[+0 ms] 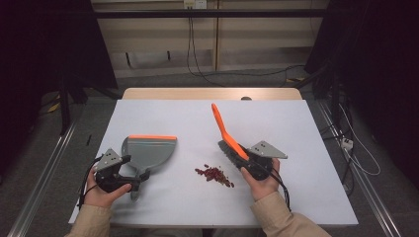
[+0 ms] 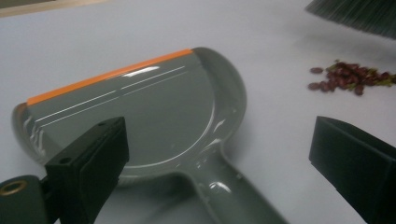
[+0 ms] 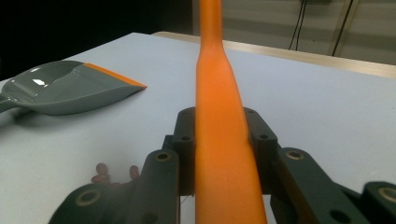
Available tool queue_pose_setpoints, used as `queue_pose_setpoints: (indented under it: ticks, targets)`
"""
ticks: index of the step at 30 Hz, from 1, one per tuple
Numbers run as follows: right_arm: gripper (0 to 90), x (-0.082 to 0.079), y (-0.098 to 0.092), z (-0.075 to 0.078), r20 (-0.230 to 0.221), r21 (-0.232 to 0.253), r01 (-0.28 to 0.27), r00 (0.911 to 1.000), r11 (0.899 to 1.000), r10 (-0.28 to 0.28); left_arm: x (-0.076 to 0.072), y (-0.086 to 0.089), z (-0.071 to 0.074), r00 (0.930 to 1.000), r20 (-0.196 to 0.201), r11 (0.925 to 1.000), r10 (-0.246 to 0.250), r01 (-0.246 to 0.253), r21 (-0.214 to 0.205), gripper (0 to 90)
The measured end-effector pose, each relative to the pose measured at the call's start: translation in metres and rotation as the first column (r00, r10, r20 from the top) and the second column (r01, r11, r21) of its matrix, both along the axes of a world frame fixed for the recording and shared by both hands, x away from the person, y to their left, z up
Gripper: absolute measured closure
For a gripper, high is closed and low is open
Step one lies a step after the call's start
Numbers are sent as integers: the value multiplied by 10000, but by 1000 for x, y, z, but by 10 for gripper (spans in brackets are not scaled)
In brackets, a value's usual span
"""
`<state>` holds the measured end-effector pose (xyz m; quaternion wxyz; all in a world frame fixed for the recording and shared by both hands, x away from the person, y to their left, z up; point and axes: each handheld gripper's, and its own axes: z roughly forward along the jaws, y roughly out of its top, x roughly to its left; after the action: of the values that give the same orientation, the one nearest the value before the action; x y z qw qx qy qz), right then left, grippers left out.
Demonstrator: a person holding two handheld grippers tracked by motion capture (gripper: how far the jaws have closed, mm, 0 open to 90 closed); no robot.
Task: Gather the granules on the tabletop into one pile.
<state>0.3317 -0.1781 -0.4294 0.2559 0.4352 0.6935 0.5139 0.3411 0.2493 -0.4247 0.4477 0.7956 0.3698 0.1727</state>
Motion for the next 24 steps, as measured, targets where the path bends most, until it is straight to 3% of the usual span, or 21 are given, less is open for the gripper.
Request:
queue_pose_setpoints:
  ticks: [6,13,18,24]
  targets:
    - [710,0,-1,0,-10,-8,-52,10000,10000,52,-3,1,-6,9993,-273,9992,267,-259,311,53]
    - [710,0,-3,1,68,31,-87,9999,10000,86,-7,3,-15,9982,-379,9945,454,-416,963,65]
    - [710,1,-3,1,46,6,-107,9999,9999,107,-8,2,-19,9958,-725,9932,560,-481,1059,68]
    - [710,0,-6,2,76,46,-55,10000,10000,54,-8,9,-17,9935,-772,9914,839,-755,1067,99]
